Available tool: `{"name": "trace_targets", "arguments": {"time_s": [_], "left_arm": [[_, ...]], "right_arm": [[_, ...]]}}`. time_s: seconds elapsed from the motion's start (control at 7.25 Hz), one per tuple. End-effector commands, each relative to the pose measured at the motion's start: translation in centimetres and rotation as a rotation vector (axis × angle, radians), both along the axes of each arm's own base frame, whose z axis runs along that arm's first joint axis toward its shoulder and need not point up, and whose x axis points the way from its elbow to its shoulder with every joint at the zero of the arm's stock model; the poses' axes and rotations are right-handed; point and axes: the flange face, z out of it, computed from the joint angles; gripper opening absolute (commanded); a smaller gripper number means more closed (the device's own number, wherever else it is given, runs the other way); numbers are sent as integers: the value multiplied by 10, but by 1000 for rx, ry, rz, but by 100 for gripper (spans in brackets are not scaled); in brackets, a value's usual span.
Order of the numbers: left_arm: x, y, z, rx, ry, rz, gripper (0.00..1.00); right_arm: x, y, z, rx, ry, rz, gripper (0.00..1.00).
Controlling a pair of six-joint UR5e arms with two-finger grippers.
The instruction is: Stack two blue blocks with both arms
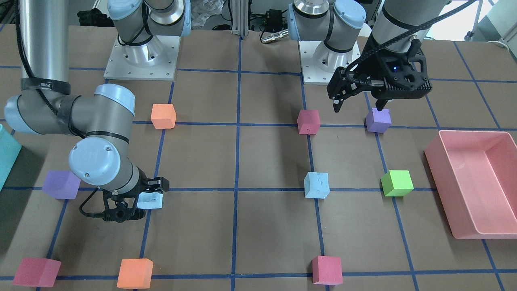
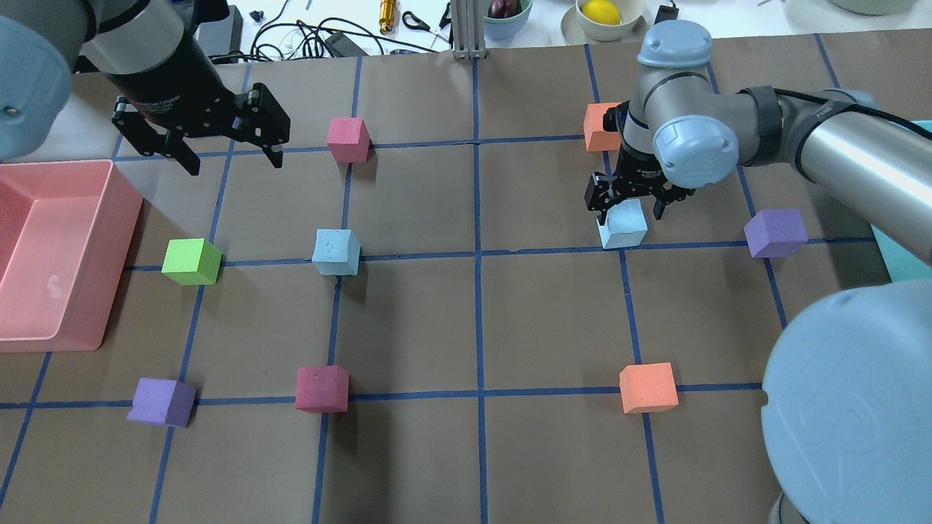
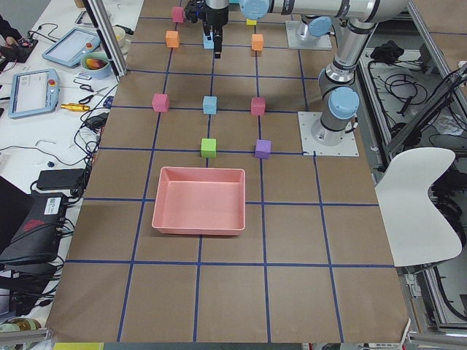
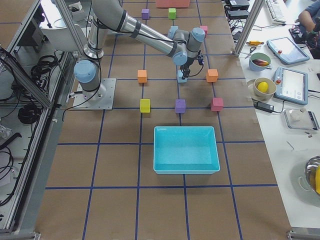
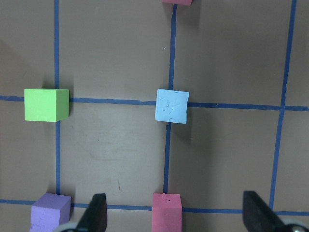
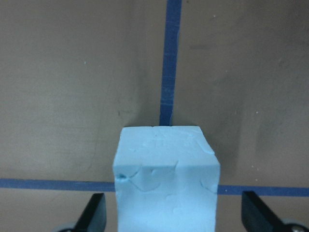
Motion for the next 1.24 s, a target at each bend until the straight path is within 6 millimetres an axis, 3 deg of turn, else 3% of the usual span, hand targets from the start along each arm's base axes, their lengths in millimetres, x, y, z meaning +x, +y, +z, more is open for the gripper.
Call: {"name": "trace_targets", "arguments": {"time_s": [0.0,0.14,0.28,0.55,0.83,0.97,1.1], "left_arm": [[0,-1,0,-6,0,0,100],[0,0,0,-5,0,0,100],[0,0,0,-5,0,0,100],[1,-1,1,-11,0,2,100],[1,-2,2,-14,0,0,100],[0,-1,2,-14,0,-2,100],[3,1,4,-14,-11,-1,100]], "right_arm": [[-1,-2,-13,12,-4,14,82],[-1,-2,-13,15,-4,15,25],[-2,0,-12,21,0,11,0],[-1,-1,9,-10,-16,-8,0],[31,23,58,-14,-81,-113,0],[74,47,79,0,-103,-68,0],[124,69,87,-15,-88,-59,0]]}}
